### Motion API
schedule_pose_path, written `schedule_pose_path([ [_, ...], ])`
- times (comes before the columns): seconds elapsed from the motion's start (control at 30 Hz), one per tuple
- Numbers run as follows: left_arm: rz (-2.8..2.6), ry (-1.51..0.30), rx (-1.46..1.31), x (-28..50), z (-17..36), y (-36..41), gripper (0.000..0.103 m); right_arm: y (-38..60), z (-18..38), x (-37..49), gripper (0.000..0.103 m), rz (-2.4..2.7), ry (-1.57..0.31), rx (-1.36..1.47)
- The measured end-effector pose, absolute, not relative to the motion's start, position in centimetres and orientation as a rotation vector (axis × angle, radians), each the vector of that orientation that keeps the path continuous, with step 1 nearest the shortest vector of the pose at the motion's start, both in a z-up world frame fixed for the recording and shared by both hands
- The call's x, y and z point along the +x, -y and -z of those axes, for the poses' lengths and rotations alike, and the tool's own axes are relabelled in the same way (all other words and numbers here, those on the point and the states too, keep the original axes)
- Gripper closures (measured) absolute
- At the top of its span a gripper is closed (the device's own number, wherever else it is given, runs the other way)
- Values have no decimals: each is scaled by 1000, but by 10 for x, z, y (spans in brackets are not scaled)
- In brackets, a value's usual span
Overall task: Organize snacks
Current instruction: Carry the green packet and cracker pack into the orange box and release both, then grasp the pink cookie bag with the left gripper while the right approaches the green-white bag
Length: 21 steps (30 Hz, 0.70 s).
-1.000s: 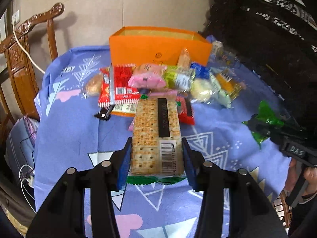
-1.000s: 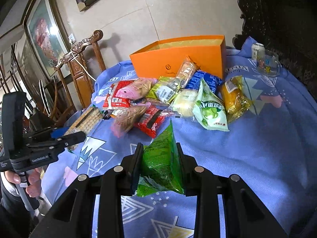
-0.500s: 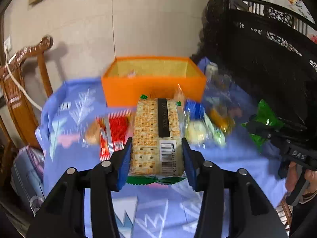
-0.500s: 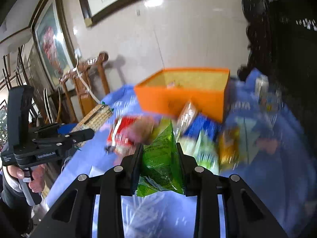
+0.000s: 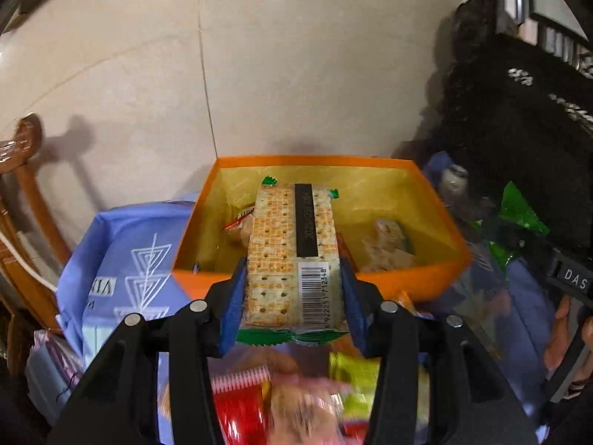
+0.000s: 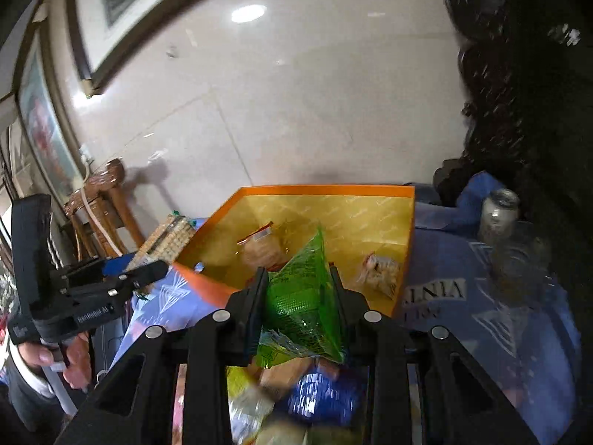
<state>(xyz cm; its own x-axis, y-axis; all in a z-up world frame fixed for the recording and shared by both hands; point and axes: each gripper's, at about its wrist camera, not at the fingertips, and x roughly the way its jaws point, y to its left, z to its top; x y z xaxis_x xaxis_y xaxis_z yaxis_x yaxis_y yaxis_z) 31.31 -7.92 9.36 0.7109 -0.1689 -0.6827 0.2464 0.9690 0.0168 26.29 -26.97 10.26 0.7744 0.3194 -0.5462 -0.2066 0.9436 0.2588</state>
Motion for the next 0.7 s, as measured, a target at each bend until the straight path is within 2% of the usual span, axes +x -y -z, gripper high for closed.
schedule_pose_path([
  [0.13, 220, -781, 76, 354, -64, 88, 56, 262, -74, 321, 68, -272, -715, 228],
  [0.17, 205, -801, 64, 361, -57, 89, 52, 261, -66, 332, 62, -248, -731, 256],
  [0.2, 182, -814, 45, 366, -51, 88, 43, 260, -60, 337, 50, -230, -744, 271],
  [0.23, 152, -808, 19, 367, -48, 85, 24, 260, -57, 338, 49, -216, -746, 279],
  [0.27, 133, -784, 4, 365, -48, 83, 18, 261, -54, 333, 49, -215, -729, 282],
  [0.43, 142, -776, -11, 346, -55, 72, 18, 273, -60, 300, 49, -247, -697, 307],
  [0.53, 145, -774, 18, 321, -62, 69, 18, 286, -66, 278, 45, -259, -695, 334],
  [0.63, 151, -757, 49, 287, -69, 64, 18, 288, -69, 243, 39, -244, -694, 293],
  [0.7, 157, -753, 69, 264, -71, 62, 18, 288, -68, 223, 31, -238, -698, 267],
])
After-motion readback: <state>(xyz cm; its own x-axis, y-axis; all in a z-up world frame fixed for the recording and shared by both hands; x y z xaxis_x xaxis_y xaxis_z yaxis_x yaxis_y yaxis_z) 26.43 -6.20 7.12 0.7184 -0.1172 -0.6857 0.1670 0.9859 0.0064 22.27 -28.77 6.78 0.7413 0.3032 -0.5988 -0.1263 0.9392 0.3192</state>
